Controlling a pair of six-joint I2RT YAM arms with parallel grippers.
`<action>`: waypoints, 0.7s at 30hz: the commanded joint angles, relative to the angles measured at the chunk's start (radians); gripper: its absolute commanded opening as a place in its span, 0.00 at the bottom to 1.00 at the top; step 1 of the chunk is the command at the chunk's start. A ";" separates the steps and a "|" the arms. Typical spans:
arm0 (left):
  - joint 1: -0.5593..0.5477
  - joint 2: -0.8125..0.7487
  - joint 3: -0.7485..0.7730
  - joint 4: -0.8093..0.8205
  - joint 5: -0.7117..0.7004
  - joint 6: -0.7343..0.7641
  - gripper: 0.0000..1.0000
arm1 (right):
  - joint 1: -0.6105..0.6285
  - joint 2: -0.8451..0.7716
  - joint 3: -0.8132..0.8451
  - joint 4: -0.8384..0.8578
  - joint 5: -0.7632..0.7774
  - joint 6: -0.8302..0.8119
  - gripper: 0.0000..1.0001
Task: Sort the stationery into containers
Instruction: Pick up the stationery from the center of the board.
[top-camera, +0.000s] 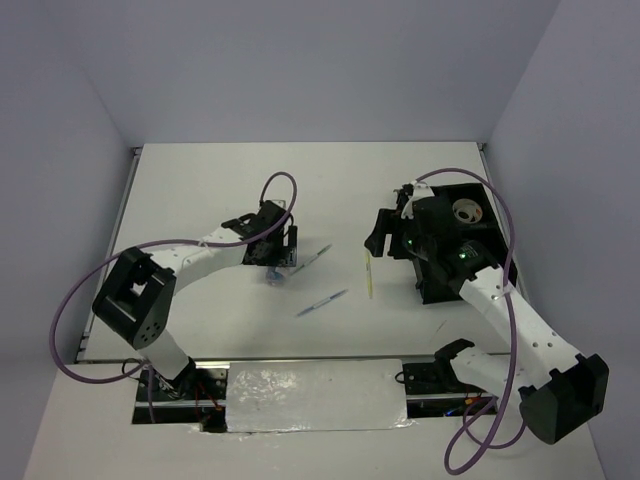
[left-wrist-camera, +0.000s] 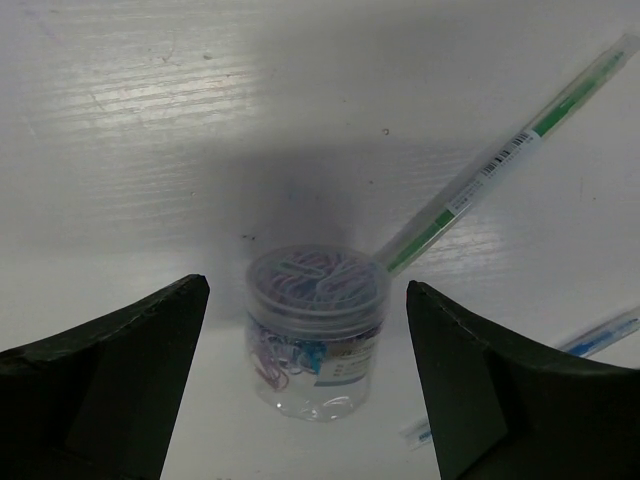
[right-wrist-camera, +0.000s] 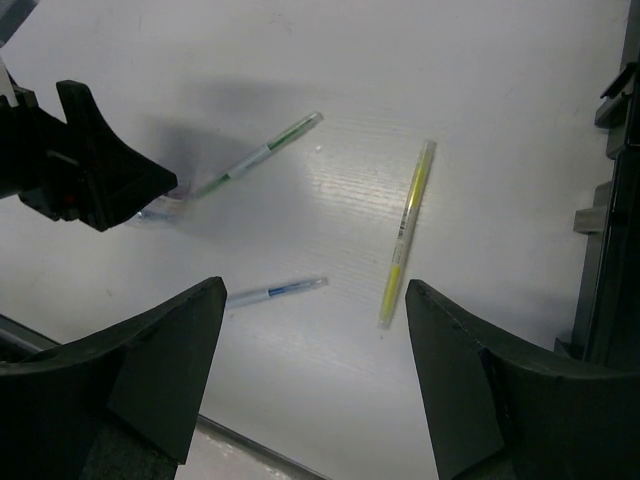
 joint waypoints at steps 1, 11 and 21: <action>0.002 0.014 0.029 0.061 0.037 0.004 0.93 | 0.009 -0.043 -0.004 0.027 -0.019 0.003 0.81; 0.002 0.000 -0.074 0.084 0.016 -0.036 0.99 | 0.025 -0.038 -0.025 0.053 -0.032 0.013 0.81; 0.001 -0.063 -0.132 0.084 -0.009 -0.050 0.78 | 0.067 -0.040 -0.010 0.052 -0.019 0.030 0.81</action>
